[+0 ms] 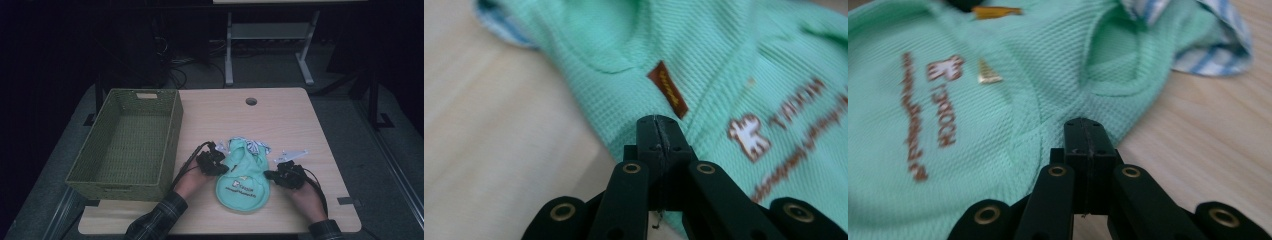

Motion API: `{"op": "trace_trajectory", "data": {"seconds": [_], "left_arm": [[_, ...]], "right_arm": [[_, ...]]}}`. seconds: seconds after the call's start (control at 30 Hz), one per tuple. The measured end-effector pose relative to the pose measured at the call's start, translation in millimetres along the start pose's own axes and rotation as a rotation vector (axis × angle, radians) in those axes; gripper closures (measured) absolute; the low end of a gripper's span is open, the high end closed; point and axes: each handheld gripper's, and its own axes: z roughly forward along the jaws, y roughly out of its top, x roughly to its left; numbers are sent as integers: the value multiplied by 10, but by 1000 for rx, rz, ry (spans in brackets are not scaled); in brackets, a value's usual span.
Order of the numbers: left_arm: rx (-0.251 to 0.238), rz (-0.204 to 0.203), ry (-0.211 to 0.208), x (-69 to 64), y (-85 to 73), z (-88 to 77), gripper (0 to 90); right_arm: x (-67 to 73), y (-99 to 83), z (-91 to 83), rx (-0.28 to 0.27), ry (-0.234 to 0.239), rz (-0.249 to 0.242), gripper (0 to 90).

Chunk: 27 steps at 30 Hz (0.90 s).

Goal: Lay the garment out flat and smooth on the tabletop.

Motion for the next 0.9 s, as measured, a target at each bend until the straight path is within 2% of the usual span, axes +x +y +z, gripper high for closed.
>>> {"op": "trace_trajectory", "data": {"seconds": [0.13, 0.2, 0.27, 0.37, 0.5, 0.57, 0.63, 0.67, 0.73, 0.8, 0.9], "left_arm": [[4, 17, -18, -78, -50, -29, 888], [-9, -5, -26, -87, -65, -35, 883], [-10, 3, -31, -76, -70, -71, 865], [-49, -11, -44, -120, -79, -155, 823], [-67, 16, -38, -202, -105, -258, 724], [-73, 14, -31, -255, -122, -268, 690], [-76, 14, -30, -292, -139, -250, 659], [-68, 23, -33, -306, -150, -245, 658], [-54, 34, -35, -333, -164, -221, 652], [-46, 44, -38, -353, -164, -201, 650], [-41, 52, -28, -382, -158, -161, 644]], "right_arm": [[-72, 0, -7, -2, -10, 14, 898], [-93, 3, -6, -2, -8, 21, 898], [-102, 13, -6, -1, -7, 18, 897], [-143, 71, -55, -30, -6, 20, 839], [-250, 230, -80, -54, 2, 48, 792], [-309, 296, -54, -74, -11, 49, 791], [-390, 383, -4, -76, -6, 77, 777], [-409, 402, 12, -95, -4, 84, 777], [-469, 467, 70, -85, 6, 104, 765], [-498, 518, 115, -104, 2, 102, 766], [-538, 591, 202, -78, 4, 112, 756]]}}
